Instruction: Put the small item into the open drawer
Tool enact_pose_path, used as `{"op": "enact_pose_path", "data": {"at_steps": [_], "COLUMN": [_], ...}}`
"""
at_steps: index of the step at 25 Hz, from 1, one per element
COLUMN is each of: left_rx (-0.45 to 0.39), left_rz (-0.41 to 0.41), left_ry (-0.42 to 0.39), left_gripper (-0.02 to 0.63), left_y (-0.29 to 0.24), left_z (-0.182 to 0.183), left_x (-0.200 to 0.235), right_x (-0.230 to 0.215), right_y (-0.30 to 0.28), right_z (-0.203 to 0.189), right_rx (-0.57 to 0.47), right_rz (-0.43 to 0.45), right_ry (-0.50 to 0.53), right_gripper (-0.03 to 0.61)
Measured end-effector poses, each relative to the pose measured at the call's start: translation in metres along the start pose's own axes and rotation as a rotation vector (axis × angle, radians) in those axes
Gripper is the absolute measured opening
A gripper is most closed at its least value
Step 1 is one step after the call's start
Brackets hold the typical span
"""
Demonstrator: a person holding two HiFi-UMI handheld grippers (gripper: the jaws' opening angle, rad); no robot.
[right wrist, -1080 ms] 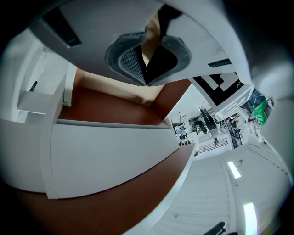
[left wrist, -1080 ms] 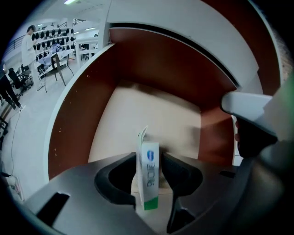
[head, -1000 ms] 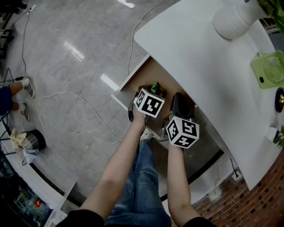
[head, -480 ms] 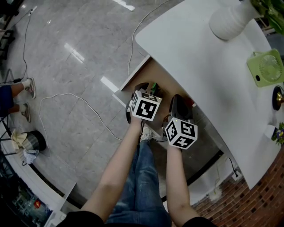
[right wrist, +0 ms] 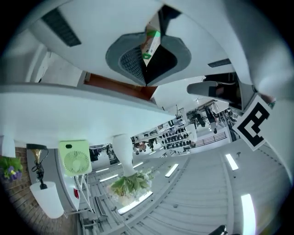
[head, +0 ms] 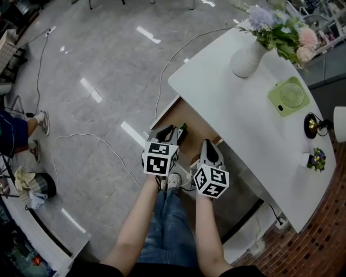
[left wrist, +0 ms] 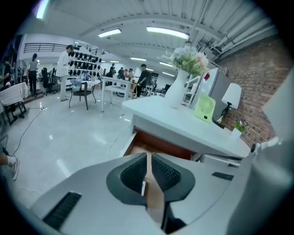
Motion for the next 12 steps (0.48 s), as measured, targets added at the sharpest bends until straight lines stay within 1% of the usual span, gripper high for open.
{"op": "enact_pose_path", "data": {"at_steps": [2, 4, 8, 12], "left_rx": [-0.052, -0.124, -0.283, -0.378], "left_rz": [-0.007, -0.024, -0.103, -0.136], "left_ry": [-0.019, -0.057, -0.145, -0.213], "left_gripper": [0.038, 0.032, 0.030, 0.025], "left_y": [0.031, 0.060, 0.112, 0.167], "left_z": [0.016, 0.037, 0.081, 0.107], "left_x": [-0.008, -0.016, -0.036, -0.058], "right_x": [0.005, 0.009, 0.006, 0.002], "right_y": [0.023, 0.042, 0.078, 0.125], "right_z": [0.019, 0.041, 0.089, 0.124], "right_rx": [-0.021, -0.055, -0.135, -0.202], "right_rz": [0.005, 0.011, 0.004, -0.017], "right_ry": [0.010, 0.031, 0.069, 0.090], "right_gripper": [0.002, 0.002, 0.002, 0.002]}}
Point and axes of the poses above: the fingertips, and each gripper's own axes: y backward along the fingers, x to its left, z out of its top, the point moved 8 cm from there along y, backward along the fingers, and after that the axes turned 6 degrees about y, right-handed, at the moved point
